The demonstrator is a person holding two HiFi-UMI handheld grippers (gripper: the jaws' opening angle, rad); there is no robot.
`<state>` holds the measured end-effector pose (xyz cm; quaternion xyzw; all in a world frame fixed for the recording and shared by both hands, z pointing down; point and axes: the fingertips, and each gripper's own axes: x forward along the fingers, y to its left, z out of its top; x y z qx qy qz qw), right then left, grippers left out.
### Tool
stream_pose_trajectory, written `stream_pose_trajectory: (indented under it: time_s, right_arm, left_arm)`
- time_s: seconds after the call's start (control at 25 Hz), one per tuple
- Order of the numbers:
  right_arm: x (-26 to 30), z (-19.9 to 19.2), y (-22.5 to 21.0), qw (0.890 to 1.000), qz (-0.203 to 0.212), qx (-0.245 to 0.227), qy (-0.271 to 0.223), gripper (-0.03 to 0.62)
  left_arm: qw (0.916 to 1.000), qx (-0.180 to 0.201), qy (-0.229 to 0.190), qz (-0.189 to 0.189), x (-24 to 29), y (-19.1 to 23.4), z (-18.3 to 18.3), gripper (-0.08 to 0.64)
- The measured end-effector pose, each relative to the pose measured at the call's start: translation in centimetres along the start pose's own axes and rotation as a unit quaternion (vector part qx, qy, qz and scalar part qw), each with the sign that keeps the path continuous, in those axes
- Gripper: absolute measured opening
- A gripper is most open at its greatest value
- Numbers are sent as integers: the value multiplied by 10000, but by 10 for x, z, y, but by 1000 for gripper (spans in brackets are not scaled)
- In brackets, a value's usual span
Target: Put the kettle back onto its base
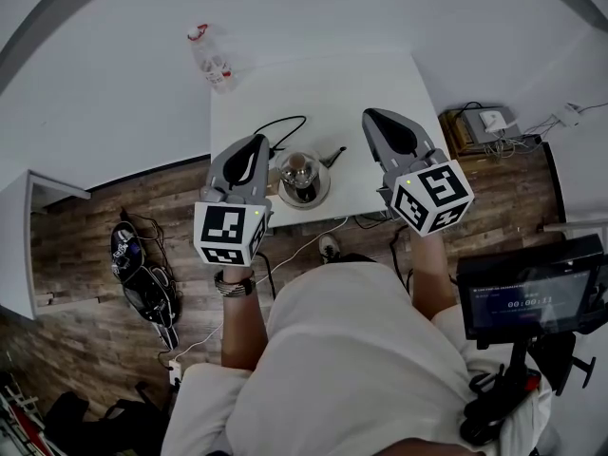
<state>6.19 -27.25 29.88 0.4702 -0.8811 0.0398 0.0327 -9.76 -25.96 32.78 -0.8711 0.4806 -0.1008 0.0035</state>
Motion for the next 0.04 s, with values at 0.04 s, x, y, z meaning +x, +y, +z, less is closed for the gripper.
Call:
stream_pose_trajectory:
  time_s: [0.04]
  right_arm:
    - [2,-1,2,10000,8,0,6,2]
  left_arm:
    - [10000,-4,9,-2,0,2,-1,6]
